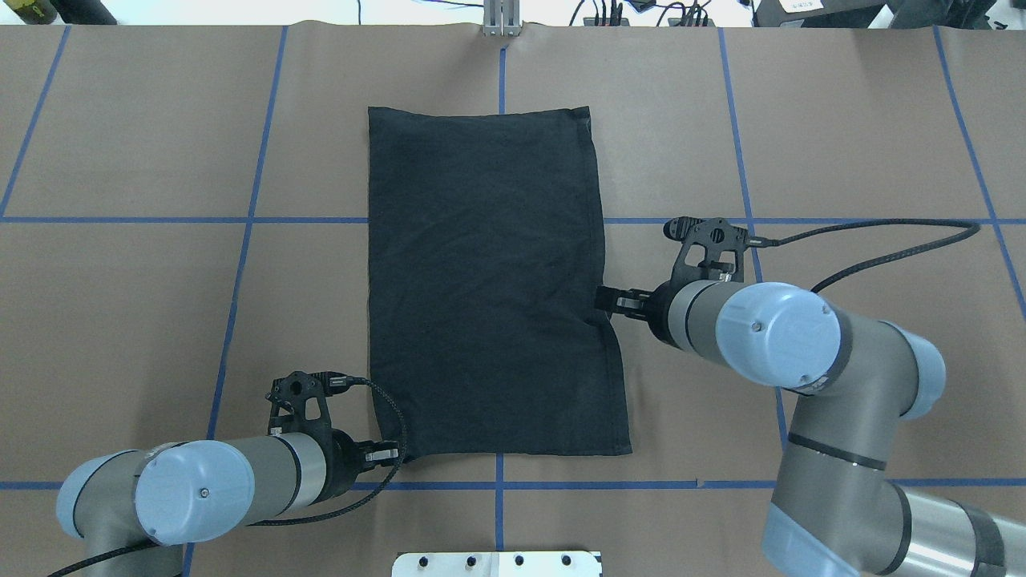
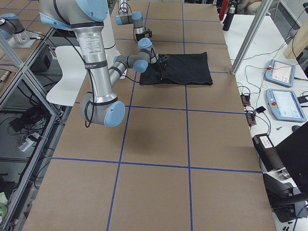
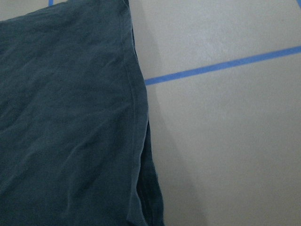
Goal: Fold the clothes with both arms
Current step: 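Lower the right gripper to the shirt's other near corner and grasp it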
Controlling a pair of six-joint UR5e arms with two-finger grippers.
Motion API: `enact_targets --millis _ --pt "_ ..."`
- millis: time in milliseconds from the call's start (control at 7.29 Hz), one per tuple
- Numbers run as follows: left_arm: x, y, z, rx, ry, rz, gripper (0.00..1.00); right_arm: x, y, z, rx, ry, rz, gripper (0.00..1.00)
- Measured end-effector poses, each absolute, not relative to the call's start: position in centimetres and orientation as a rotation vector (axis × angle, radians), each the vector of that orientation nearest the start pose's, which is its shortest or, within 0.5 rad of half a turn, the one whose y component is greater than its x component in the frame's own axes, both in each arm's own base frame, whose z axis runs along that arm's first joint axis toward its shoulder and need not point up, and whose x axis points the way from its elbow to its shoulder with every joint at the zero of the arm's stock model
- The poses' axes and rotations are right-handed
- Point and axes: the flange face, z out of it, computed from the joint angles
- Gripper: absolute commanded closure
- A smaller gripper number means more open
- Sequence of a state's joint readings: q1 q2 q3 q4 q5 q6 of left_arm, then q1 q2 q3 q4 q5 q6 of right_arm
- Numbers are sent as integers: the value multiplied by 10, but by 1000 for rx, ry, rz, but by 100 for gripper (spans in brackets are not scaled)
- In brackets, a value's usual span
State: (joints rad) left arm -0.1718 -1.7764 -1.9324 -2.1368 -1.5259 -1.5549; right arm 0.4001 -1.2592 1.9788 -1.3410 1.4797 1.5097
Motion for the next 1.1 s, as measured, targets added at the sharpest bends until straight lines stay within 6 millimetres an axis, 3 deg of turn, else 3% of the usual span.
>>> enact_targets --millis 274,548,823,1097 --pt "518 -230 319 147 1126 -165 100 -513 -305 258 213 -868 491 3" --pt "518 -230 319 148 1127 -166 100 -549 -260 253 206 -846 538 4" --pt "518 -230 318 148 1130 -168 100 -568 -246 261 227 -857 546 9" --pt "517 -230 317 149 1133 -168 100 -577 -245 265 242 -896 550 18"
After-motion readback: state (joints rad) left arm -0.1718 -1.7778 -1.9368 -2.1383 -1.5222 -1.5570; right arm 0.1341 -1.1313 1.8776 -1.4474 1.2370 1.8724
